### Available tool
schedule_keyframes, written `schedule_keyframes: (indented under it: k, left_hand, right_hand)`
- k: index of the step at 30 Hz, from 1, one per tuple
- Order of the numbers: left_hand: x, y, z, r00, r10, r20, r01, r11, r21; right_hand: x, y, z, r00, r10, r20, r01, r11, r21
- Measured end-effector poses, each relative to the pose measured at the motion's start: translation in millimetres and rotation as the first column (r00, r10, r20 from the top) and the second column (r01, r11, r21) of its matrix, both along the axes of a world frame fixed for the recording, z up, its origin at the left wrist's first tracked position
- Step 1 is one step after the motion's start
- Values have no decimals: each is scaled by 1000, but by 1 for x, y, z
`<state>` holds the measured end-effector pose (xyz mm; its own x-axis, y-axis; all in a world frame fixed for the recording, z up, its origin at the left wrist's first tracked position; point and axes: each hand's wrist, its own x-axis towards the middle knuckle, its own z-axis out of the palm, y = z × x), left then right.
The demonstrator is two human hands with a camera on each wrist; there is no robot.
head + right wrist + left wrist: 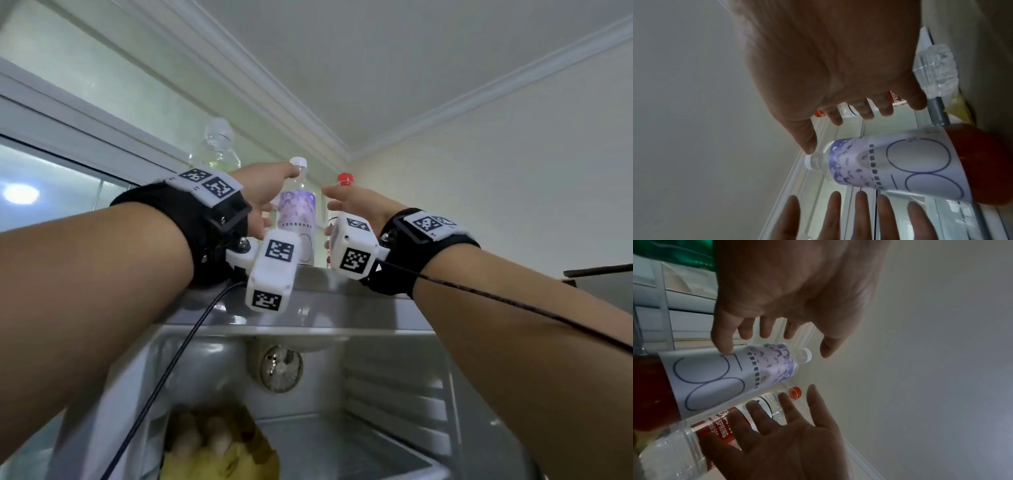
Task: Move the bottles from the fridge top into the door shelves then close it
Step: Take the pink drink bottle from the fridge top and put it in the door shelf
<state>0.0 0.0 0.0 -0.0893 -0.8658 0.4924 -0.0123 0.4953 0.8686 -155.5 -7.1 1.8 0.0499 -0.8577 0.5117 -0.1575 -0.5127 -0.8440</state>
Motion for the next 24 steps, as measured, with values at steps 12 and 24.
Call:
schedule_keyframes:
  k: [12, 24]
  left_hand:
    - [6, 10, -7, 990, -106, 94, 109, 994, -30]
    - [-19, 35, -29, 965, -259, 31, 255, 916, -310]
  right_hand:
    - [12, 18, -11, 985, 169, -47, -166, 984, 60]
    - [-21, 112, -25, 990, -61, -125, 40, 986, -163]
